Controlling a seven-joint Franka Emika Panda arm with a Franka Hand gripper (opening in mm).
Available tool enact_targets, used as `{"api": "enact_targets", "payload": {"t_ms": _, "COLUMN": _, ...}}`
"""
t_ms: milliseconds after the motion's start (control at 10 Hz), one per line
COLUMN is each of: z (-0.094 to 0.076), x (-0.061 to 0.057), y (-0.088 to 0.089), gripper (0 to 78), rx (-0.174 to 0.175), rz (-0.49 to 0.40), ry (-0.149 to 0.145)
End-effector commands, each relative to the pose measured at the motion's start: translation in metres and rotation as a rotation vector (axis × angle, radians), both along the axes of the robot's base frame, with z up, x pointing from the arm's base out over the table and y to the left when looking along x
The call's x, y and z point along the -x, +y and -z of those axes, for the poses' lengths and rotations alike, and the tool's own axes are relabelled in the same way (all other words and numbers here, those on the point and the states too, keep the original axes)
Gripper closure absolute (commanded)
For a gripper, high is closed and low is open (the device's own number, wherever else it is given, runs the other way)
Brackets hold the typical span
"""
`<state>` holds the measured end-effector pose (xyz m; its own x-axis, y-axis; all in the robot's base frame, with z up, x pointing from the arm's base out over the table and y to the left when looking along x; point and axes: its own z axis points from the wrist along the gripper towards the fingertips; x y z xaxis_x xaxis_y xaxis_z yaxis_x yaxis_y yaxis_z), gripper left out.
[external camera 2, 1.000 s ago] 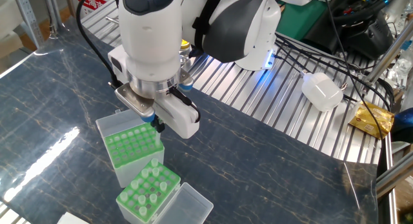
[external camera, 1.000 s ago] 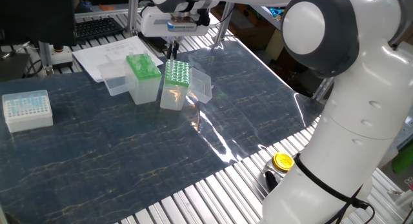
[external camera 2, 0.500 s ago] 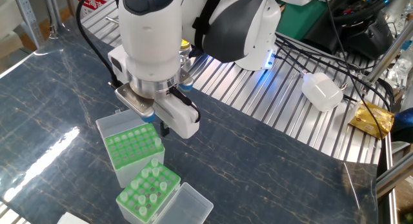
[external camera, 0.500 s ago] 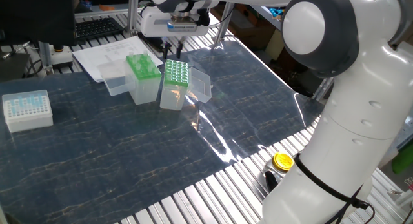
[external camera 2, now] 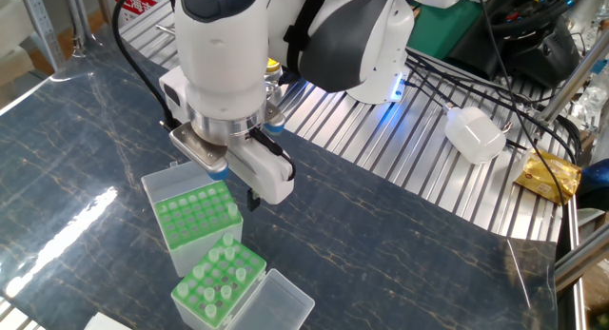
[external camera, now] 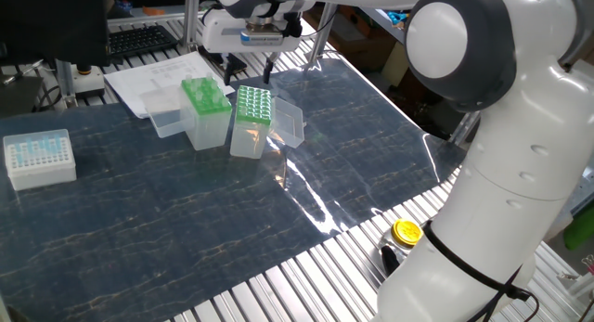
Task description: Transfer all large pipette tips from one holder to another
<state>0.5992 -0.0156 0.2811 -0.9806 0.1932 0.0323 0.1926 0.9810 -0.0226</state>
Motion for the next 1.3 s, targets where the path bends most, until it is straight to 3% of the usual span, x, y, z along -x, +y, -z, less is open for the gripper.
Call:
{"api": "enact_targets", "payload": {"t_ms": 100, "z": -0.002, "x": -0.001, "y": 0.000, "gripper": 0.1, "rx": -0.001, "rz": 0.002, "ry": -0.003}}
{"api": "enact_targets", "payload": {"t_ms": 200, "z": -0.002, "x": -0.001, "y": 0.000, "gripper": 0.1, "rx": -0.001, "rz": 0.002, "ry": -0.003}}
{"api": "enact_targets", "payload": {"t_ms": 300, "z": -0.008, "x": 0.001, "y": 0.020, "gripper": 0.1, "rx": 0.011, "rz": 0.198, "ry": 0.034}}
{"api": "enact_targets", "payload": {"t_ms": 1300, "z": -0.001, "x": -0.002, "y": 0.052, "gripper": 0.1, "rx": 0.015, "rz": 0.364, "ry": 0.035}}
